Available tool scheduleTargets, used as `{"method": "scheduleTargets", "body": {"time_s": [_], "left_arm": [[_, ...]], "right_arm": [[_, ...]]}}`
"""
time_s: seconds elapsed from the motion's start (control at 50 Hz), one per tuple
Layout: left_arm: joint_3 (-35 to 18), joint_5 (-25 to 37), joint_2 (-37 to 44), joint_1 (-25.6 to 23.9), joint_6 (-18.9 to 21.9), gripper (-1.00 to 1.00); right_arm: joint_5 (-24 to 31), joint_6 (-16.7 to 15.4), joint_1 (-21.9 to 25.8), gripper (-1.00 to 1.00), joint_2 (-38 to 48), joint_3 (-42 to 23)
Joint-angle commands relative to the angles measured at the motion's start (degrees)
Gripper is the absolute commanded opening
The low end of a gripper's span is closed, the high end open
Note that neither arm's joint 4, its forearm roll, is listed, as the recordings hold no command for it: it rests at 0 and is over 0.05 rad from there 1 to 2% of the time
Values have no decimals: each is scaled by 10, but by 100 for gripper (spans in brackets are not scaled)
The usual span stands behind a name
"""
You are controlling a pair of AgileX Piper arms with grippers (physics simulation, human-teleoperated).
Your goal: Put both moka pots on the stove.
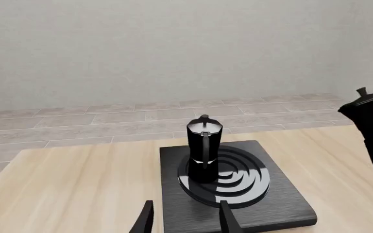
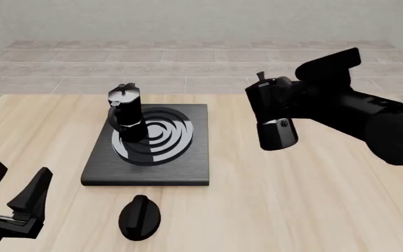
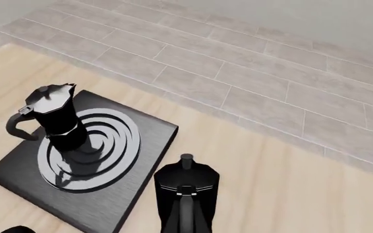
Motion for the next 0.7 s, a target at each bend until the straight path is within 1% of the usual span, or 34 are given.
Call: {"method": "scheduleTargets", "body": {"time_s": [0.02,0.1,0.38,0.46,0.7], "left_arm": [[1,-2,1,-1,0,100],[1,-2,1,-1,0,100],[1,-2,1,-1,0,100],[1,-2,0,-1,0,100],[1,-2,1,-1,0,100]], "right_arm": [[-41,13,32,-100,56,-48],[-49,18,40,-100,74,-65],[-62,19,65,-100,135,-121],[-74,24,73,-100,151,-135],[-85,28,85,-100,199,-173]]}}
